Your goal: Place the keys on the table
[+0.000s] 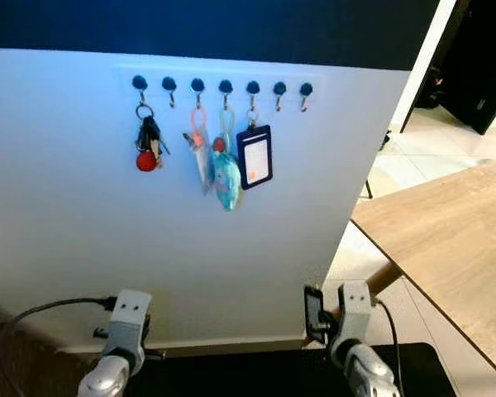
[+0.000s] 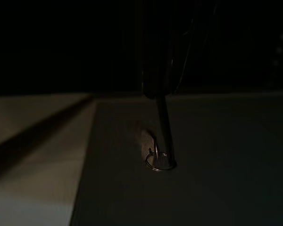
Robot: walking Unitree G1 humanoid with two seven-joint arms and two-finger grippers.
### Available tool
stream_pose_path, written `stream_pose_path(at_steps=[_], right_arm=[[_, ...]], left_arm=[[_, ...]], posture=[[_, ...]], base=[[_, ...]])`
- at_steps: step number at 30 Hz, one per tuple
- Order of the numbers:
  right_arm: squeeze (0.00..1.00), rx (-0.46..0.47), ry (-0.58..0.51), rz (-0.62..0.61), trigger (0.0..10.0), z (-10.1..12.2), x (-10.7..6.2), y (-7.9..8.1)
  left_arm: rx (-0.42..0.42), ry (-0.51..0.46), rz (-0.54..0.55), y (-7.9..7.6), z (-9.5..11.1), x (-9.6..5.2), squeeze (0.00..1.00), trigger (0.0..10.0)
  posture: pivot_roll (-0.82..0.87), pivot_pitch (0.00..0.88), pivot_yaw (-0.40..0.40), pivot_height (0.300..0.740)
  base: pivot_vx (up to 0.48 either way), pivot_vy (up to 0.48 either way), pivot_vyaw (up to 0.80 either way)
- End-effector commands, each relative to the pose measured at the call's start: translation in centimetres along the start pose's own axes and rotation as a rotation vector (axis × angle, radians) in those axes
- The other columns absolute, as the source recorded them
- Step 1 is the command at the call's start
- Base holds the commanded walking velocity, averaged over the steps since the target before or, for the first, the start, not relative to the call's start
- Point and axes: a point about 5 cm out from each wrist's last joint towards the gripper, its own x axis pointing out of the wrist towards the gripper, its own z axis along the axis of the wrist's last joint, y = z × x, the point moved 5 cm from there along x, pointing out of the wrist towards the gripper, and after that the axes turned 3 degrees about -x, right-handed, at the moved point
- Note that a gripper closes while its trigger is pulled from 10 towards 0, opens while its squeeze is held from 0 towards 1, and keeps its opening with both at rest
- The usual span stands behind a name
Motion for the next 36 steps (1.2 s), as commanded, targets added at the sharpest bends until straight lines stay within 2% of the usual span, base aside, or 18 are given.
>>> stream_pose_path(at_steps=[1, 5, 10, 18, 36], right_arm=[[0.00, -0.009, 0.036, -0.012, 10.0, -1.4, -0.4, 0.0], [0.00, -0.028, 0.088, -0.034, 10.0, -3.6, -1.0, 0.1], [0.00, -0.011, 0.096, -0.064, 10.0, -4.3, -1.3, -0.2], [0.00, -0.009, 0.079, -0.076, 10.0, -4.1, -1.3, -0.3], [0.00, -0.016, 0.042, -0.054, 10.0, -2.9, -0.6, 0.0]], left_arm=[[-0.009, 0.017, 0.022, 0.5, -0.6, -0.1, 0.00, 10.0], [0.018, 0.034, 0.025, 0.5, -1.4, -0.1, 0.00, 10.0], [0.045, 0.023, -0.006, -0.2, -1.6, -0.3, 0.00, 10.0], [0.050, 0.021, -0.015, -0.5, -2.0, -0.3, 0.00, 10.0], [0.056, -0.010, -0.027, -0.8, -1.7, -0.3, 0.00, 10.0]], posture=[[0.08, 0.061, -0.060, 0.740], [0.09, 0.061, -0.059, 0.740], [0.08, 0.061, -0.055, 0.740], [0.09, 0.056, -0.054, 0.740], [0.10, 0.045, -0.065, 0.740]], base=[[0.000, 0.000, 0.00], [0.000, 0.000, 0.00], [0.000, 0.000, 0.00], [0.000, 0.000, 0.00], [0.000, 0.000, -0.51]])
